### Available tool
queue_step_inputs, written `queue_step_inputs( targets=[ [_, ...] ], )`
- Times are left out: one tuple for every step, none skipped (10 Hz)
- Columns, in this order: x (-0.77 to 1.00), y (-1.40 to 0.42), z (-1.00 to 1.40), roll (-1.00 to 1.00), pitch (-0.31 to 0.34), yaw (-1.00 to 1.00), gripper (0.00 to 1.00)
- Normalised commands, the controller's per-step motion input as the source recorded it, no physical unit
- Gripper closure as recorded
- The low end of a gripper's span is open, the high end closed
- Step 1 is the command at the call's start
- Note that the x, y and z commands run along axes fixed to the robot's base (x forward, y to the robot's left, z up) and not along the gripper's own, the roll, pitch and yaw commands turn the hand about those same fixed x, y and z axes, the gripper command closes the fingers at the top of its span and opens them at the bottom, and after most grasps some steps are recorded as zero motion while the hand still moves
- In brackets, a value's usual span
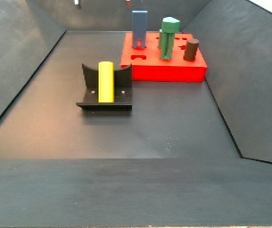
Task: Pick up the oval object. Move up. Place the oval object on the fixture. Regrasp the oval object. Move to above the board. Insert the oval object.
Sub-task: Regrasp the oval object.
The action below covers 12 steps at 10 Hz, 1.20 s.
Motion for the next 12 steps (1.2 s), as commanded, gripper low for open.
queue_step_inputs(
  targets=[
    [0.08, -0.04, -0.01, 0.69, 0.127, 0.07, 0.00],
    [0.09, -0.04, -0.01, 0.56, 0.132, 0.08, 0.00],
    [0.08, -0.03, -0.01, 0.28, 0.124, 0.12, 0.00],
    [0.03, 0.08, -1.00, 0.16, -0.018, 0.12, 0.00],
    [0.03, 0.08, -1.00, 0.13, -0.041, 0.13, 0.00],
    [0.04, 0.07, -1.00, 0.11, -0.074, 0.12, 0.00],
    [0.05, 0.07, -1.00, 0.09, -0.094, 0.09, 0.00],
    [0.06, 0.07, -1.00, 0.07, -0.115, 0.06, 0.00],
    [0.06, 0.06, -1.00, 0.06, -0.120, 0.03, 0.00],
    [0.07, 0.06, -1.00, 0.07, -0.116, 0.00, 0.00],
    [0.08, 0.05, -1.00, 0.07, -0.112, -0.01, 0.00],
    [0.09, 0.05, -1.00, 0.07, -0.084, -0.04, 0.00]
  ],
)
